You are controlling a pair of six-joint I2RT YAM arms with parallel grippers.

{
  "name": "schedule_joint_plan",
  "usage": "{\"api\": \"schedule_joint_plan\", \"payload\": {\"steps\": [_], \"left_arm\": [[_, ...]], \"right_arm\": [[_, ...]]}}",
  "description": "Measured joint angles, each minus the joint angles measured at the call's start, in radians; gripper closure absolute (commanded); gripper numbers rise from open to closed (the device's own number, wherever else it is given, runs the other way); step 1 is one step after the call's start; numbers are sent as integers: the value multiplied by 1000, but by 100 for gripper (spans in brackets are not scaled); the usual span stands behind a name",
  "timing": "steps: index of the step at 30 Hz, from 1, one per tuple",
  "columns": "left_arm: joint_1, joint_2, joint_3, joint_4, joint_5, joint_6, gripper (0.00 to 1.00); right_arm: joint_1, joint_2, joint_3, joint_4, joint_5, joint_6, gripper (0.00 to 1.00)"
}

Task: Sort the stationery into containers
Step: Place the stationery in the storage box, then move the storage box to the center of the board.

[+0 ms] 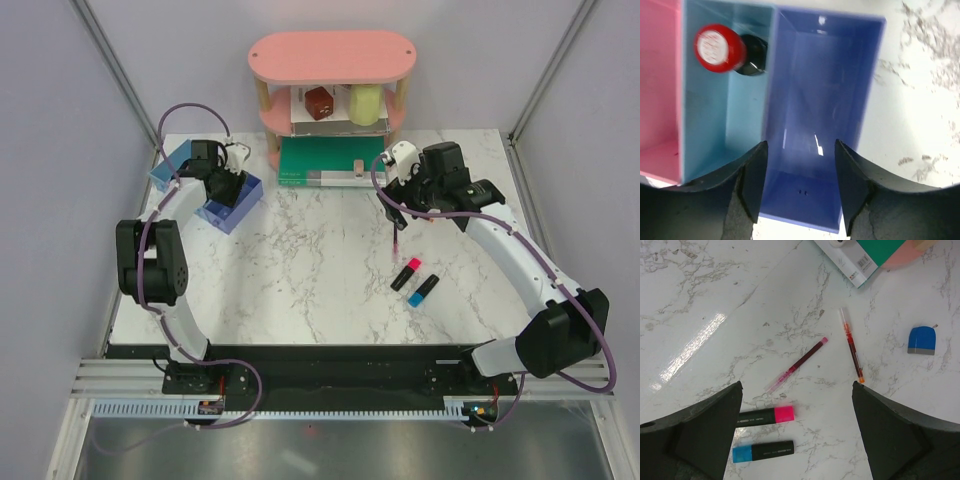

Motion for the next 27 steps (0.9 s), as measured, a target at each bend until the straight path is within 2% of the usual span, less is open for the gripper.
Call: {"api": "schedule_joint_plan", "payload": {"steps": [4,17,27], "left_arm": [[0,-32,-56,-21,45,41,41],[-13,-72,-88,-91,188,84,47],[-28,-87,-122,-128,209,110,53]], "right_arm": [[0,0,0,0,0,0,2],[-5,-16,-3,0,2,-1,2],[-6,-19,-3,0,2,-1,2]]}}
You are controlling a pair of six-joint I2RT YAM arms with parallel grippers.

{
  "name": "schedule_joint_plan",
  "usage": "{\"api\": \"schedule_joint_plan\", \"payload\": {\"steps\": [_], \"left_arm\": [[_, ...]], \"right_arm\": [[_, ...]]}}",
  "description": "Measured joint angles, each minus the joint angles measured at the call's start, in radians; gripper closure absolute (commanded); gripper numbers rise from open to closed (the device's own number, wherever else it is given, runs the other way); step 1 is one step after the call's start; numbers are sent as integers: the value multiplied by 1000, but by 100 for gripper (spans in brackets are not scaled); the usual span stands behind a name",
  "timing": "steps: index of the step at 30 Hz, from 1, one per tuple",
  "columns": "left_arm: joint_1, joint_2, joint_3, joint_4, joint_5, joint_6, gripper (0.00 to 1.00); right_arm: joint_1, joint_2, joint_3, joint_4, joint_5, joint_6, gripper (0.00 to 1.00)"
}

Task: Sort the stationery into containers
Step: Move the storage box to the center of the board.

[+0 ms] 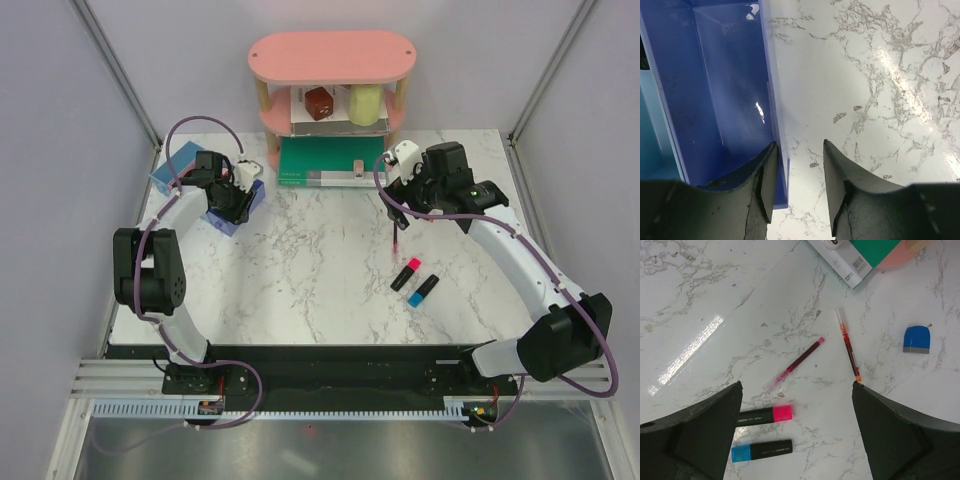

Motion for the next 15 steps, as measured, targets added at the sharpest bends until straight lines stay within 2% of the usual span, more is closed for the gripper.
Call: {"api": "schedule_joint_plan", "payload": {"steps": [8,15], "left_arm": [[-25,7,3,-2,-5,-8,47],[-46,77,52,-32,18,-58,46]], "right_arm": [[0,-10,-9,0,0,-1,2],[-1,-14,-19,0,0,-2,2]]}}
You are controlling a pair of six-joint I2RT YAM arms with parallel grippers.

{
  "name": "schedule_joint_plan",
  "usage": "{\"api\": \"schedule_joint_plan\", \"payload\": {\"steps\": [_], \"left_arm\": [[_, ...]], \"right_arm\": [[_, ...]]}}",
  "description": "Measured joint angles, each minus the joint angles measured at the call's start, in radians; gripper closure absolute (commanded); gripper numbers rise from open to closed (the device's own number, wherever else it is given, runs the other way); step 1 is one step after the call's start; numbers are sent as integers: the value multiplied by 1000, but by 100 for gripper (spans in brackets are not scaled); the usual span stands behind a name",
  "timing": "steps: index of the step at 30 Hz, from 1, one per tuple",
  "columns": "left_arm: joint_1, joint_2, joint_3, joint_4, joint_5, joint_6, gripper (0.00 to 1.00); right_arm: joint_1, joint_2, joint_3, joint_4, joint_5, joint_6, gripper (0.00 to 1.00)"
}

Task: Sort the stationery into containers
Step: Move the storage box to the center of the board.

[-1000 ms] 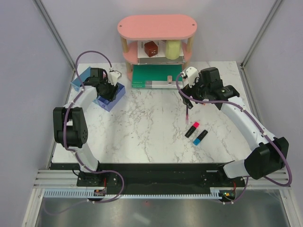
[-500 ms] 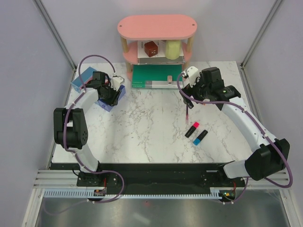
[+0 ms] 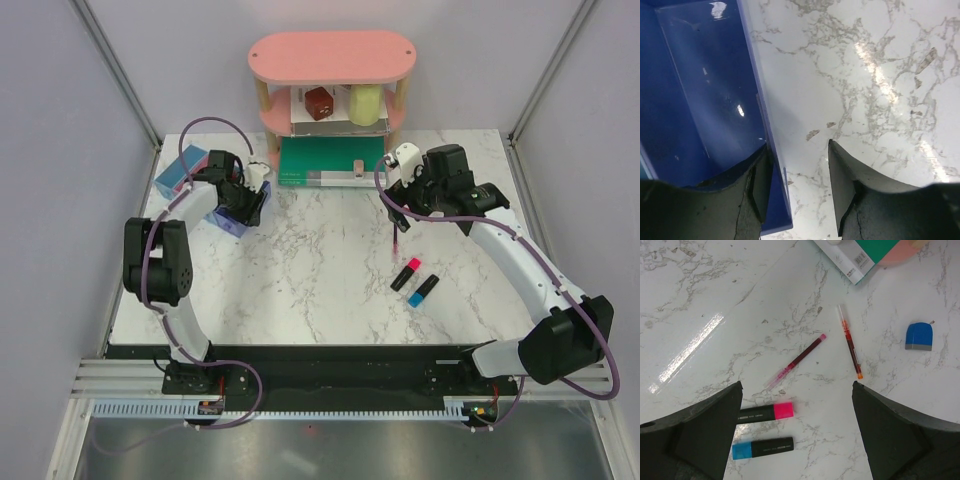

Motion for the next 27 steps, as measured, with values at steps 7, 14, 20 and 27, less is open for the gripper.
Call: {"api": "schedule_joint_plan", "payload": {"steps": [7,14,20,27], "left_arm": [[-68,36,50,-52,82,-89,46],[-186,40,101,-121,174,-179,45],[-257,43,140,-144,237,-243,45],[-328,106,195,-148,269,-290,45]], "right_arm": [[0,0,-2,0,0,0,2],[0,0,-3,0,0,-1,2],[0,0,-12,0,1,-8,2],[0,-11,-23,0,2,-8,2]]}}
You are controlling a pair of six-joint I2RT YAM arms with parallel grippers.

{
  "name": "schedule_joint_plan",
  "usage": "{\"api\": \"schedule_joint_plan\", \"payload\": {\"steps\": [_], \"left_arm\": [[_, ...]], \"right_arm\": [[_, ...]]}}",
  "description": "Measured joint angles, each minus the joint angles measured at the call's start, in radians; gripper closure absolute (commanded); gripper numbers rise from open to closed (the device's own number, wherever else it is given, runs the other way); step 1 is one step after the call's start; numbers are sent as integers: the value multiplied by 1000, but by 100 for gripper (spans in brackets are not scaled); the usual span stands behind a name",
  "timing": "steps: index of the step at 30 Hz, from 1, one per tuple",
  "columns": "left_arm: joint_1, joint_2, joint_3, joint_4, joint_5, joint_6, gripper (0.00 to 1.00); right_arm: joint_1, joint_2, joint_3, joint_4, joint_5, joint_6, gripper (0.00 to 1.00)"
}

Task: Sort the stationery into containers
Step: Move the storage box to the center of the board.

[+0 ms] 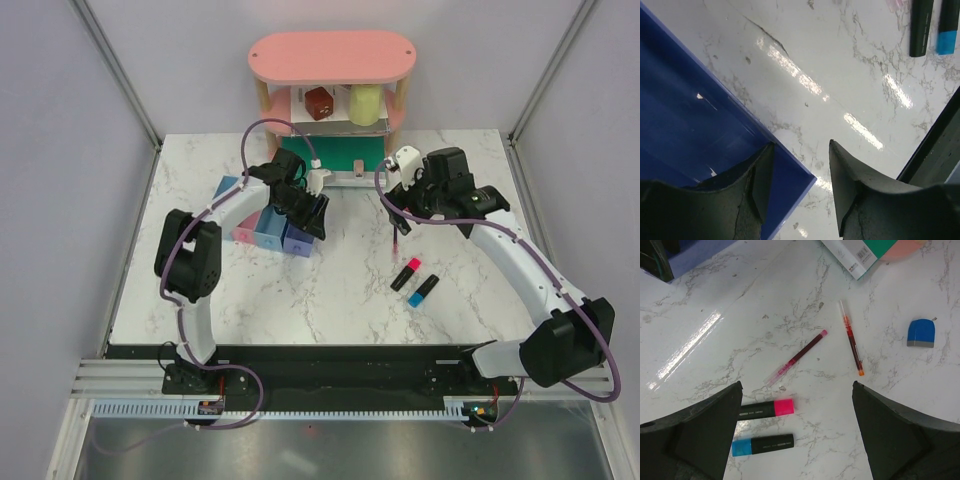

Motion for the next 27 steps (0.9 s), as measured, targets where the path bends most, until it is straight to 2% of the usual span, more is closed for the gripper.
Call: {"api": "schedule_joint_plan", "payload": {"steps": [14,27], "left_arm": [[-74,124,166,-10,31,-105,45],[-209,262,374,-3,59,-148,45]], "right_arm": [[-12,-13,-15,1,7,-3,2],[-13,-13,-15,2,8,-3,2]]}}
